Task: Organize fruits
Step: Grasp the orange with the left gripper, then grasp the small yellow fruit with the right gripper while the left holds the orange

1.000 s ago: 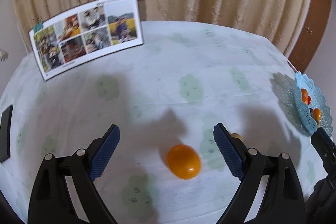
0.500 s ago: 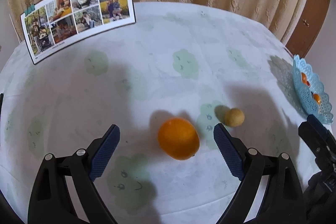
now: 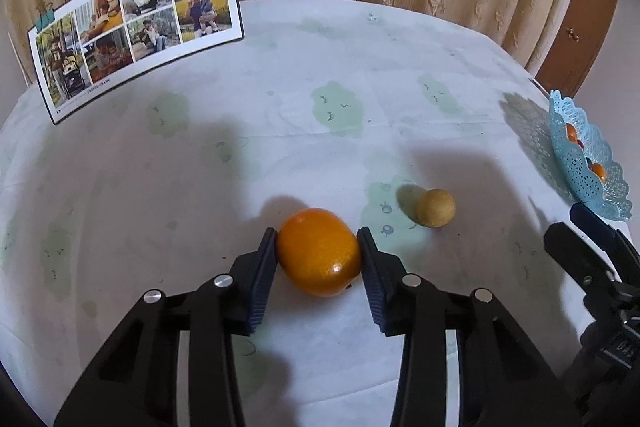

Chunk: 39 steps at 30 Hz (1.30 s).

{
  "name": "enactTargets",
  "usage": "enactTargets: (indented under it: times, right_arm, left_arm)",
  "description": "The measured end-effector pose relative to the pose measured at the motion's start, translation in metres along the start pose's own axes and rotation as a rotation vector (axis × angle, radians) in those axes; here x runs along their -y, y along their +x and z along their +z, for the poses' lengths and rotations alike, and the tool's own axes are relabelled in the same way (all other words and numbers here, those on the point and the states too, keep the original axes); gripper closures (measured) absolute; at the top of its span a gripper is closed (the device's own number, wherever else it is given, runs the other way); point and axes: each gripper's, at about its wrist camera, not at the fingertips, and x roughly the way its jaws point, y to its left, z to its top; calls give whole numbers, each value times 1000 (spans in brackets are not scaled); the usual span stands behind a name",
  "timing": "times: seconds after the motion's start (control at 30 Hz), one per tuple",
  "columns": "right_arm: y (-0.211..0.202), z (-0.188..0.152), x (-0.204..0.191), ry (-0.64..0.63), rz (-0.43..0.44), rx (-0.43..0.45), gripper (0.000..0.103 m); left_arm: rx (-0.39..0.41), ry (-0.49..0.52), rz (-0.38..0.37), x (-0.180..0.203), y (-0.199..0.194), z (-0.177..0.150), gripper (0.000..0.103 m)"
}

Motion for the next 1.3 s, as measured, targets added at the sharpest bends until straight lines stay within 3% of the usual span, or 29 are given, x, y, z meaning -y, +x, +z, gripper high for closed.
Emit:
enactTargets:
  times: [0.17, 0.3, 0.47, 0.73, 1.0, 1.3]
  right_arm:
    - [6, 7, -16, -55, 32, -20, 9]
    - [24, 13, -31, -90, 80, -79, 9]
    - [53, 15, -51, -138, 73, -157, 9]
    - [82, 17, -72, -200, 51, -226, 36]
    - [83, 17, -72, -215, 22, -211, 74]
    - [55, 17, -55, -131, 34, -153, 74]
  left_arm:
    - [60, -19, 32, -8, -18, 3, 62]
    - [97, -52, 58, -20, -29, 5, 62]
    - [113, -80, 65, -32, -36, 4, 62]
    - [118, -115, 55, -40, -40, 3, 62]
    - [111, -118, 53, -40, -38, 2, 62]
    - [100, -104, 49, -35, -34, 1, 62]
